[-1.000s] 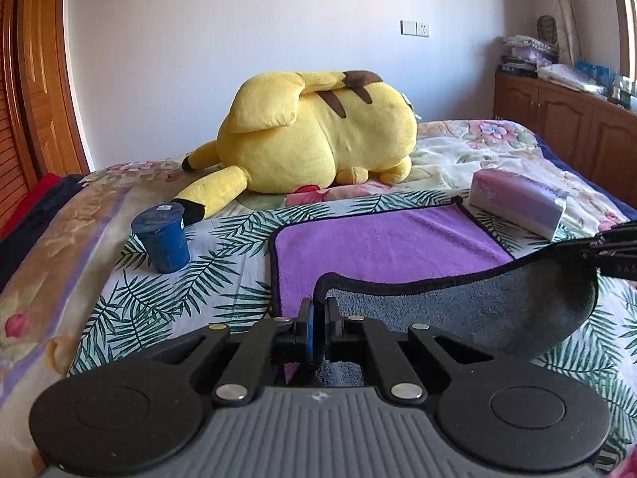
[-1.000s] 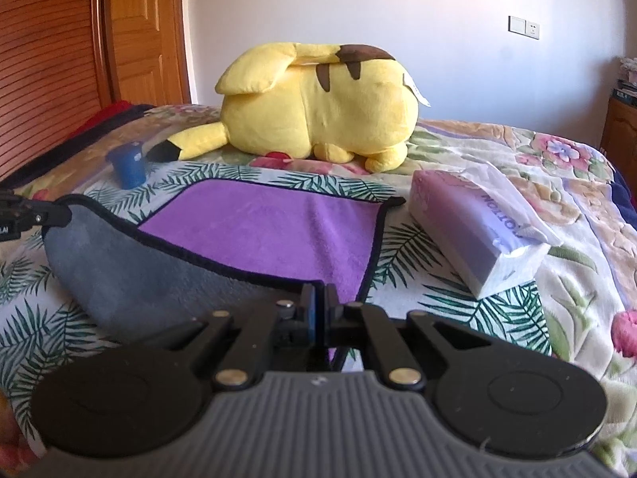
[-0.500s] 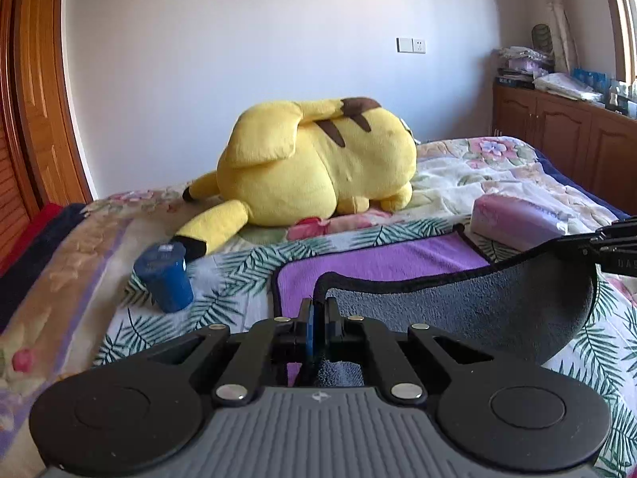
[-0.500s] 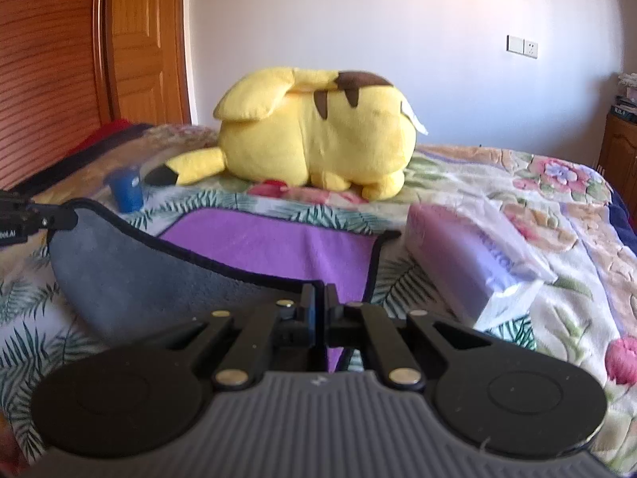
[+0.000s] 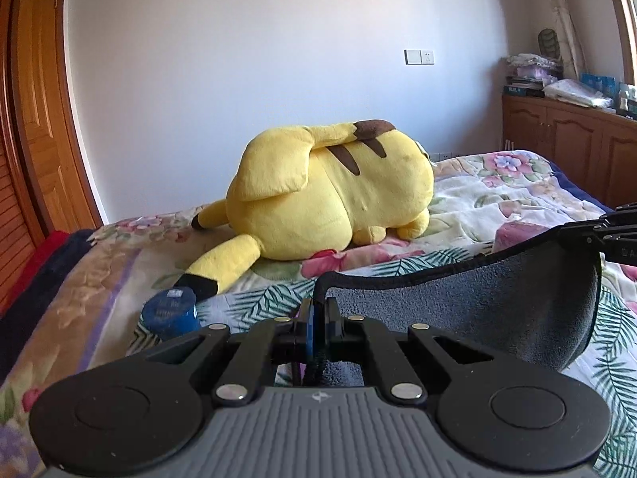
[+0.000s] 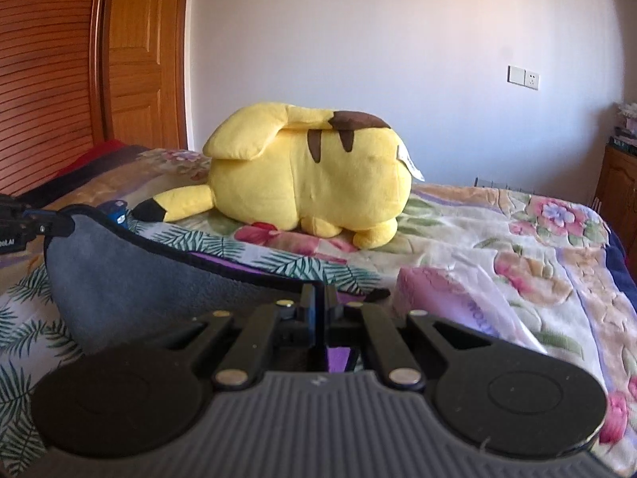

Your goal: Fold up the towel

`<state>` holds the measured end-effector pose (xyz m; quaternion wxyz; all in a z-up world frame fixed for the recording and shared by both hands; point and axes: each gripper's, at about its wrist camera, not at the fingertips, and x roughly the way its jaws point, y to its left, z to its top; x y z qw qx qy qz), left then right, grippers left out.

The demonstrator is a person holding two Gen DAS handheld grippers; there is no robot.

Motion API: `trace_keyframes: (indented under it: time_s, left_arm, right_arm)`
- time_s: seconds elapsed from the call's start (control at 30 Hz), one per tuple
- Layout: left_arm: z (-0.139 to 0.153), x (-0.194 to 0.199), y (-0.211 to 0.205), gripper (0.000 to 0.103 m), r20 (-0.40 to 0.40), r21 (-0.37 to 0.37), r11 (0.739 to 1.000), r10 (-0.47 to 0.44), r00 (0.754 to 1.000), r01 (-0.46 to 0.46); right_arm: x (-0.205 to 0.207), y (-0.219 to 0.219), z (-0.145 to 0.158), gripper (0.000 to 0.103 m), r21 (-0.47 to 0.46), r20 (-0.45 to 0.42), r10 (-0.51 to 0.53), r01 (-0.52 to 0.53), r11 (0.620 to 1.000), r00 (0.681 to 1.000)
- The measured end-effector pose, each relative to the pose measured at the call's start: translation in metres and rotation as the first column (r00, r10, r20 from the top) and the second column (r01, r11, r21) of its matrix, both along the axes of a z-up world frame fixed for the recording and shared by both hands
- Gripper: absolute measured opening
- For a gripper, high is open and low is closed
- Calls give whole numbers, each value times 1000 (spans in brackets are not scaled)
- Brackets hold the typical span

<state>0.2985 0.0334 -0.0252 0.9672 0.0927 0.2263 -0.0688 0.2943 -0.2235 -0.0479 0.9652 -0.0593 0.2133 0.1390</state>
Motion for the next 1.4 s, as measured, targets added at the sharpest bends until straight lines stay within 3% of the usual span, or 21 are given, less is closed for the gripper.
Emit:
trace_keyframes:
  time_s: [0.6, 1.07, 1.4]
  left_arm:
    - [-14, 66, 2, 5, -8, 12, 999, 38, 999, -38]
    - [-52, 112, -6, 5, 4, 24, 996, 87, 996, -87]
    - [-82, 127, -6, 5, -20, 40, 994, 105, 994, -104]
  right_arm:
    - [49, 7, -8, 4, -57, 59, 38, -34, 998, 998]
    - [86, 11, -37, 4, -124, 57, 17, -10, 992, 998]
    - [107, 11, -68, 4, -141, 6, 5, -5, 990, 1000]
